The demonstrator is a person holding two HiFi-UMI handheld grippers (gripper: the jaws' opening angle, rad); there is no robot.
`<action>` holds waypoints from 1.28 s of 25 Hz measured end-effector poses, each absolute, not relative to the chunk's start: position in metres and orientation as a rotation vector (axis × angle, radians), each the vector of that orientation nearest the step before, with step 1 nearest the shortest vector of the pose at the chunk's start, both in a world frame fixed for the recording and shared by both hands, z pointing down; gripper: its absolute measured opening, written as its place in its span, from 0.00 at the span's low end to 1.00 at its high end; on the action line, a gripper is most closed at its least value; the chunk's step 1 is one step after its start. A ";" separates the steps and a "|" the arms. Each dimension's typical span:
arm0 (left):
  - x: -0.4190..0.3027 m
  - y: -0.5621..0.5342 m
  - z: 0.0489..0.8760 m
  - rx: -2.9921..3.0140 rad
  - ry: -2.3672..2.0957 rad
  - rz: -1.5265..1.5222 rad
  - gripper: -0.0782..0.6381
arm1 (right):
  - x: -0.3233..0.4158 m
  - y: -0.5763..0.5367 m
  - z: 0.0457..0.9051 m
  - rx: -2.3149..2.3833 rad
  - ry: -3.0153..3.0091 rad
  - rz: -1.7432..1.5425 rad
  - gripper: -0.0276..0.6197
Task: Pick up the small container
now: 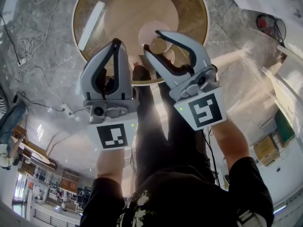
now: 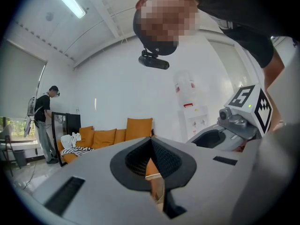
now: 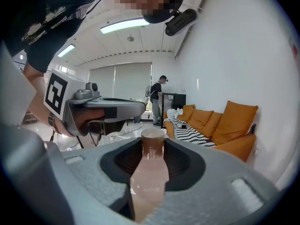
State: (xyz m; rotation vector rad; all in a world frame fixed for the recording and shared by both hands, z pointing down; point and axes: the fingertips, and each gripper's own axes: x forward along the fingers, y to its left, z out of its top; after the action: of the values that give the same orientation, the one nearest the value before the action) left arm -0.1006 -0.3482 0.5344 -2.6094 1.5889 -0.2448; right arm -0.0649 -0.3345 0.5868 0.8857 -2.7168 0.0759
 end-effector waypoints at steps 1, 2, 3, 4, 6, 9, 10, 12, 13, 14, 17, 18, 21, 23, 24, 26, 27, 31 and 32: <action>-0.101 -0.350 0.537 -2.611 1.592 -0.250 0.10 | -0.063 -0.337 0.587 0.896 -2.716 0.088 0.25; -0.103 -0.352 0.540 -2.610 1.597 -0.255 0.10 | -0.062 -0.339 0.586 0.909 -2.716 0.101 0.25; -0.104 -0.353 0.542 -2.609 1.602 -0.259 0.10 | -0.062 -0.339 0.586 0.918 -2.717 0.114 0.25; -0.105 -0.354 0.542 -2.607 1.604 -0.258 0.10 | -0.061 -0.338 0.585 0.922 -2.719 0.121 0.25; -0.105 -0.356 0.540 -2.603 1.614 -0.246 0.10 | -0.060 -0.336 0.580 0.917 -2.724 0.107 0.25; -0.101 -0.352 0.530 -2.605 1.614 -0.235 0.10 | -0.060 -0.329 0.568 0.911 -2.727 0.076 0.25; -0.098 -0.351 0.524 -2.605 1.603 -0.229 0.10 | -0.058 -0.328 0.563 0.915 -2.728 0.076 0.25; -0.095 -0.352 0.514 -2.608 1.591 -0.208 0.10 | -0.055 -0.329 0.552 0.935 -2.725 0.083 0.25; -0.095 -0.352 0.508 -2.611 1.587 -0.201 0.10 | -0.054 -0.330 0.547 0.944 -2.721 0.086 0.25; -0.094 -0.352 0.503 -2.613 1.582 -0.196 0.10 | -0.054 -0.330 0.542 0.951 -2.718 0.090 0.25; -0.092 -0.347 0.487 -2.615 1.567 -0.193 0.10 | -0.049 -0.327 0.525 0.976 -2.711 0.087 0.25; -0.092 -0.345 0.482 -2.616 1.566 -0.192 0.10 | -0.047 -0.327 0.518 0.989 -2.710 0.084 0.25; -0.092 -0.341 0.470 -2.628 1.573 -0.195 0.10 | -0.042 -0.327 0.499 1.025 -2.715 0.084 0.25; -0.092 -0.340 0.461 -2.638 1.573 -0.194 0.10 | -0.041 -0.329 0.489 1.041 -2.717 0.082 0.25; -0.093 -0.340 0.457 -2.640 1.570 -0.193 0.10 | -0.042 -0.330 0.484 1.047 -2.718 0.080 0.25; -0.094 -0.338 0.449 -2.642 1.568 -0.197 0.10 | -0.043 -0.331 0.474 1.058 -2.721 0.079 0.25; -0.096 -0.336 0.444 -2.642 1.571 -0.199 0.10 | -0.045 -0.330 0.469 1.062 -2.722 0.080 0.25; -0.107 -0.327 0.427 -2.649 1.594 -0.181 0.10 | -0.055 -0.322 0.446 1.074 -2.730 0.068 0.25; -0.110 -0.325 0.424 -2.653 1.596 -0.179 0.10 | -0.058 -0.321 0.441 1.079 -2.731 0.065 0.25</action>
State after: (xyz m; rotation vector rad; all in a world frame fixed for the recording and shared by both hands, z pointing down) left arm -0.1099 -0.3249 0.4237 -2.6531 1.5963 -0.1789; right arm -0.0584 -0.3210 0.4411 1.0791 -2.7308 0.0650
